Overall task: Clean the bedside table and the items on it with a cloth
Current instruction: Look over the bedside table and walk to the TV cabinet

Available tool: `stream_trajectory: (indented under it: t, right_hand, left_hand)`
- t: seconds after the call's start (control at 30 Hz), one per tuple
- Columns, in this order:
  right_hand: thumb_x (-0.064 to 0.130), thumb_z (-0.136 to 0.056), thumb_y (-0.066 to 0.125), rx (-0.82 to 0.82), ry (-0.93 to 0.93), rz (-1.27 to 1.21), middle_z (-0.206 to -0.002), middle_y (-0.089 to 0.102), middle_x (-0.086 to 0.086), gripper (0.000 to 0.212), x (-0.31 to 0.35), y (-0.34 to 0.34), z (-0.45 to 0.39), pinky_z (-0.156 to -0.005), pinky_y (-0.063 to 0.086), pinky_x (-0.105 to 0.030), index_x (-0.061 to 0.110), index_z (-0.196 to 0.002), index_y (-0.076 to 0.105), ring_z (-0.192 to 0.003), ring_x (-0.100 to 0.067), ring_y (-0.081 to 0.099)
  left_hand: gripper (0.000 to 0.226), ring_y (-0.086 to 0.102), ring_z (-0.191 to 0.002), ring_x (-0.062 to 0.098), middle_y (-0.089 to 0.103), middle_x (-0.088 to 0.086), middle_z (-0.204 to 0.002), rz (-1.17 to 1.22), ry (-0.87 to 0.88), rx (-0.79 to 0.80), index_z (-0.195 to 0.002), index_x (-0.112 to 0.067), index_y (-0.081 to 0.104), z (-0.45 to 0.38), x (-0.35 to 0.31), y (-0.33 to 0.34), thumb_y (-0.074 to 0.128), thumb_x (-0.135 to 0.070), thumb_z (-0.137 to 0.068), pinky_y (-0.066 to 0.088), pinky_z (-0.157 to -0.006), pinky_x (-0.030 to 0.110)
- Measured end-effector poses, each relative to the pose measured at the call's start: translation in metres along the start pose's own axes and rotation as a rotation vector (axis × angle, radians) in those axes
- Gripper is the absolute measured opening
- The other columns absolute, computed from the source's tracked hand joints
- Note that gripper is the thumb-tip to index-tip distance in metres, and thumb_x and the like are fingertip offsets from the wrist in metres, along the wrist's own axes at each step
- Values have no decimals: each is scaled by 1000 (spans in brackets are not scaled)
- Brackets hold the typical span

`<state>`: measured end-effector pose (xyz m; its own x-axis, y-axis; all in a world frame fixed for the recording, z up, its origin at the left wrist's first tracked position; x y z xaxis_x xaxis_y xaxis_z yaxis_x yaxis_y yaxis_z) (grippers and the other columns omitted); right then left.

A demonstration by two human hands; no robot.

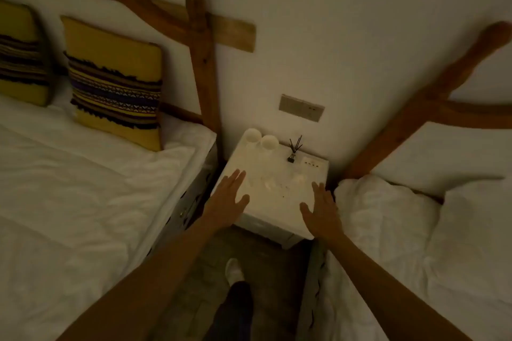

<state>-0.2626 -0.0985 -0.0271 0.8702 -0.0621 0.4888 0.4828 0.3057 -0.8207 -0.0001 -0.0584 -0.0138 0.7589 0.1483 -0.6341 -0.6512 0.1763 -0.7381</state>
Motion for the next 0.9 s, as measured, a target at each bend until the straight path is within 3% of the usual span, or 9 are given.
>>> stream_trajectory:
  t: [0.2,0.37,0.53,0.73,0.9]
  right_hand:
    - [38,-102,47,158,64,20,-169,0,-2,71,-20,47,-77,-121,20,-43,22,-160,8,-154,-26,12]
    - [34,-101,50,307,28,209,-169,3,-1,66,-45,81,-142,-119,27,-43,17,-158,21,-152,-27,19]
    - [29,-100,50,347,49,267,-168,6,1,64,-68,113,-206,-118,29,-46,21,-157,22,-150,-29,22]
    - [27,-101,47,344,33,402,-168,-5,7,63,-101,149,-259,-115,30,-50,33,-157,18,-154,-27,5]
    - [25,-99,51,267,105,308,-165,11,-5,54,-122,159,-294,-114,32,-49,28,-151,34,-150,-32,13]
  left_hand:
    - [62,26,-149,23,24,-2,-164,12,-131,78,-157,-19,25,-90,50,35,49,-31,-101,26,-121,43]
    - [40,43,-136,25,41,-2,-153,19,-178,95,-138,-18,49,-140,85,81,52,-22,-98,37,-111,42]
    - [53,40,-132,29,37,1,-152,-20,-215,128,-143,-18,43,-184,111,123,57,-11,-92,41,-105,48]
    - [67,23,-144,31,22,2,-161,-110,-232,252,-155,-19,25,-226,143,167,57,-23,-96,35,-112,50]
    - [54,39,-129,30,35,6,-152,-149,-116,265,-144,-14,44,-242,157,187,62,-18,-93,42,-104,43]
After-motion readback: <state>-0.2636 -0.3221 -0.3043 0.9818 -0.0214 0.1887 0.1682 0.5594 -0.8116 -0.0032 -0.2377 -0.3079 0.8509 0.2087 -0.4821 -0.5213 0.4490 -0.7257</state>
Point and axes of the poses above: each hand's wrist, its own z-axis away from the middle knuckle, its own y-axis out of the palm, x = y × z, the point moved 6 cm from there along -z, towards the middle knuckle
